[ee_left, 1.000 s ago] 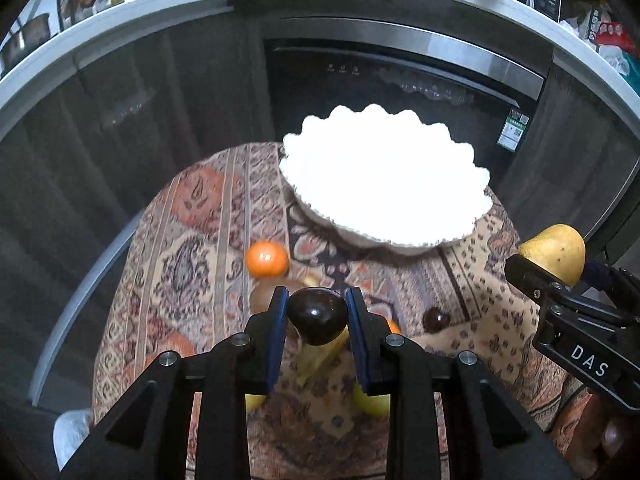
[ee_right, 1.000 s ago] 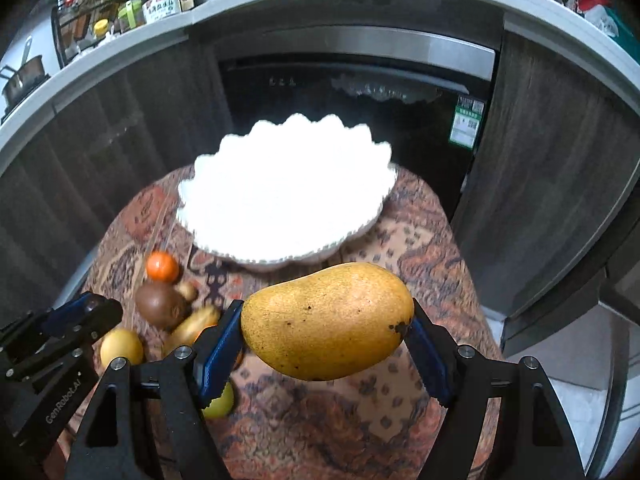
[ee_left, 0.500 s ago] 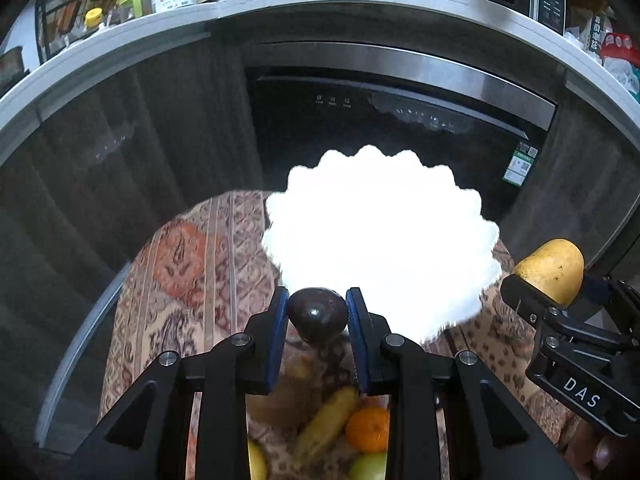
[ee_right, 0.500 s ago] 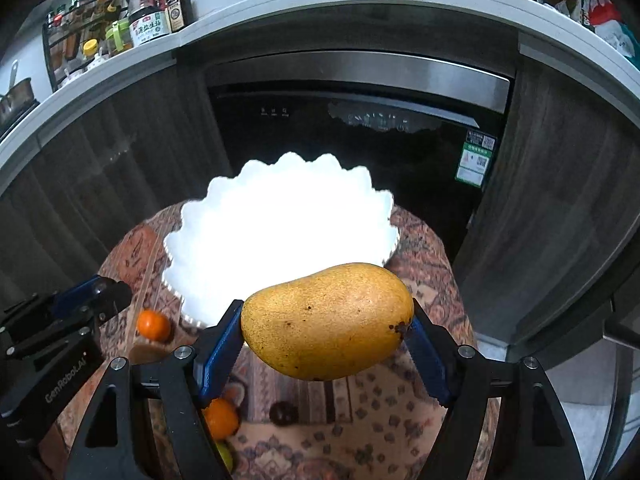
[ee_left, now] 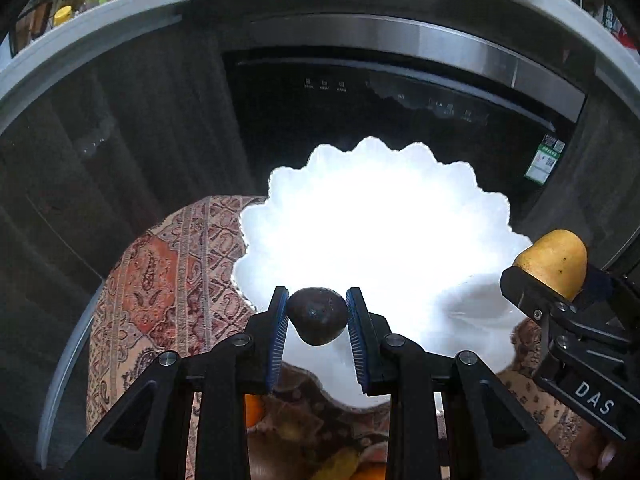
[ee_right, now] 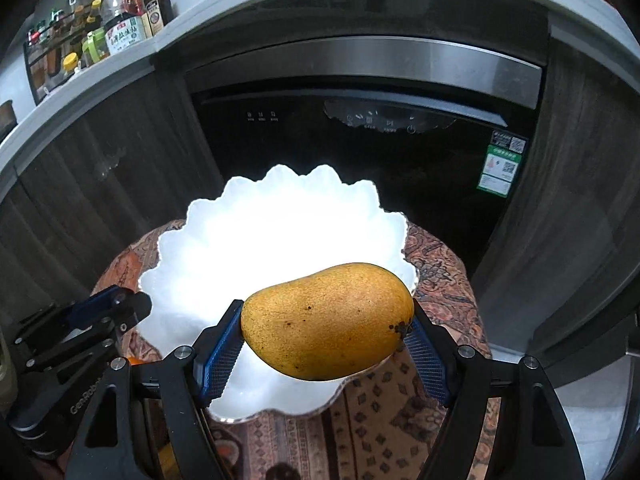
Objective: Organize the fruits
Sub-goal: 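Lift the plum with the left gripper while the right gripper carries the mango over the bowl, then open the left gripper over the white bowl while the right gripper releases the mango, then withdraw both open grippers from the bowl back toward the loose fruits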
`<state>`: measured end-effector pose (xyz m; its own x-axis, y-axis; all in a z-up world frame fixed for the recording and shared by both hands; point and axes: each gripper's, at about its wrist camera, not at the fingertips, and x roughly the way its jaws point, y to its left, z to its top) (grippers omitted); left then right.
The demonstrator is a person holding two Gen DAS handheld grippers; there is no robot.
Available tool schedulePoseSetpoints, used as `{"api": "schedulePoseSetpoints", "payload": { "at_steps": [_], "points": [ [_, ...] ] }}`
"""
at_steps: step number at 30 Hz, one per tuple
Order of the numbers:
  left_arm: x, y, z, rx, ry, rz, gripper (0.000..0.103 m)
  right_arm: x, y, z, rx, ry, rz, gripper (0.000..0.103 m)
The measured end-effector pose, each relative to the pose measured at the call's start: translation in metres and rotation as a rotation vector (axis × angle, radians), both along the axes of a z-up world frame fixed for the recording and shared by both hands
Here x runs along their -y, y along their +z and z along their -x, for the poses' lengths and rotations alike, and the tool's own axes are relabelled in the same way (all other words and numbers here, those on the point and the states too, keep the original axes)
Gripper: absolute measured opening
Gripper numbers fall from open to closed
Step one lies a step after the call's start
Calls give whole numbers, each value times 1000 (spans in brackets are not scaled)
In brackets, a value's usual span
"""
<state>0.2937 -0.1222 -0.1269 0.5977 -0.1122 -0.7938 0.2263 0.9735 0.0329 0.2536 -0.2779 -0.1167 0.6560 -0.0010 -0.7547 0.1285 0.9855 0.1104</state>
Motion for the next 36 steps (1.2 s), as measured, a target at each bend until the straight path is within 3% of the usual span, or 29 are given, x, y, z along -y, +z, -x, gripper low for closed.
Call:
{"api": "schedulePoseSetpoints", "payload": {
  "at_steps": [8, 10, 12, 17, 21, 27, 36],
  "points": [
    [5, -24, -7, -48, -5, -1, 30, -5, -19, -9, -27, 35, -10, 77],
    [4, -27, -7, -56, 3, -9, 40, -5, -22, -11, -27, 42, -17, 78],
    [2, -26, -6, -43, 17, -17, 66, -4, -24, -11, -25, 40, -21, 78],
    [-1, -24, -5, -28, 45, -51, 67, -3, -20, -6, 13, 15, 18, 87],
    [-6, -20, -2, -15, 74, -51, 78, -1, -19, 0, 38, -8, 27, 93],
    [-9, -11, 10, 26, 99, -78, 86, 4, -17, 4, 72, -19, 26, 93],
    [-9, -6, 31, 32, 119, -72, 86, 8, -2, 19, 96, -14, 22, 93]
  ]
}}
